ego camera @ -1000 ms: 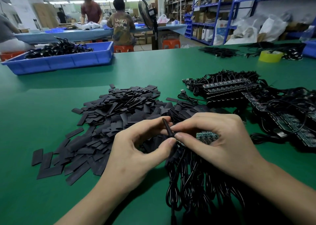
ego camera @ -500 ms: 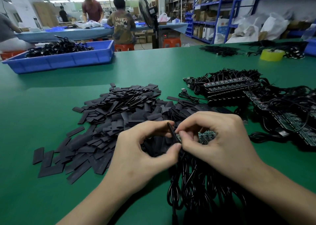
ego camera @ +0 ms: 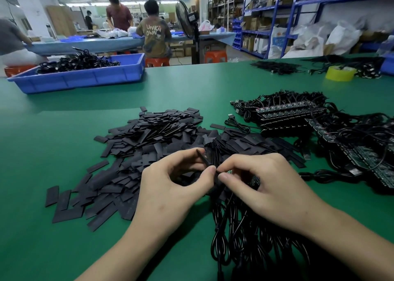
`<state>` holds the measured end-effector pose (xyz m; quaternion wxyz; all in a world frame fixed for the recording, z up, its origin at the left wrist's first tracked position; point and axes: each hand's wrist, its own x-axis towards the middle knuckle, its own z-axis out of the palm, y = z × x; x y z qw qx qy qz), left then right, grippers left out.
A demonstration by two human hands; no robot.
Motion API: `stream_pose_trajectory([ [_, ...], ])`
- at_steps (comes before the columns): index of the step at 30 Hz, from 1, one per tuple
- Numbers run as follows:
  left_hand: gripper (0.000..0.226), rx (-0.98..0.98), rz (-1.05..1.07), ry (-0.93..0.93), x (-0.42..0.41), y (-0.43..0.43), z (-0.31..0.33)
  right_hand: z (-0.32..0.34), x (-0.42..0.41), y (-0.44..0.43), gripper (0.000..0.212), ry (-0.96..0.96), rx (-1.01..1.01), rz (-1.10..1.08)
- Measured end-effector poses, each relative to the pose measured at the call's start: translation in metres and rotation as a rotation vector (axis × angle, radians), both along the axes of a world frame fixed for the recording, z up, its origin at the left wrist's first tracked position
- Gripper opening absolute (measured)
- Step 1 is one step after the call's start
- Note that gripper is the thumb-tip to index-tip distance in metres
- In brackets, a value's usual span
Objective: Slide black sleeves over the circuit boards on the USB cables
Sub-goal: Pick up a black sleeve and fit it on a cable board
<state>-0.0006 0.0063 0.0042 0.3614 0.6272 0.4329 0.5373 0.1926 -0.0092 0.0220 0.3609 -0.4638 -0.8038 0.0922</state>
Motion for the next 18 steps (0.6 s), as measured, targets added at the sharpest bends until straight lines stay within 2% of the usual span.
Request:
stream_pose_trajectory([
  [6,0.039,-0.087,0.054,-0.031,0.001,0.004,-0.003,0.000,-0.001,-0.001,0.027,-0.051,0.031,-0.058],
  [15,0.017,-0.083,0.040,-0.125,-0.004,0.007,-0.002,0.007,0.003,0.001,0.032,-0.135,-0.055,-0.091],
  [18,0.018,-0.099,-0.045,-0.191,-0.007,0.008,0.002,0.010,0.009,0.004,0.034,-0.053,-0.085,-0.091],
])
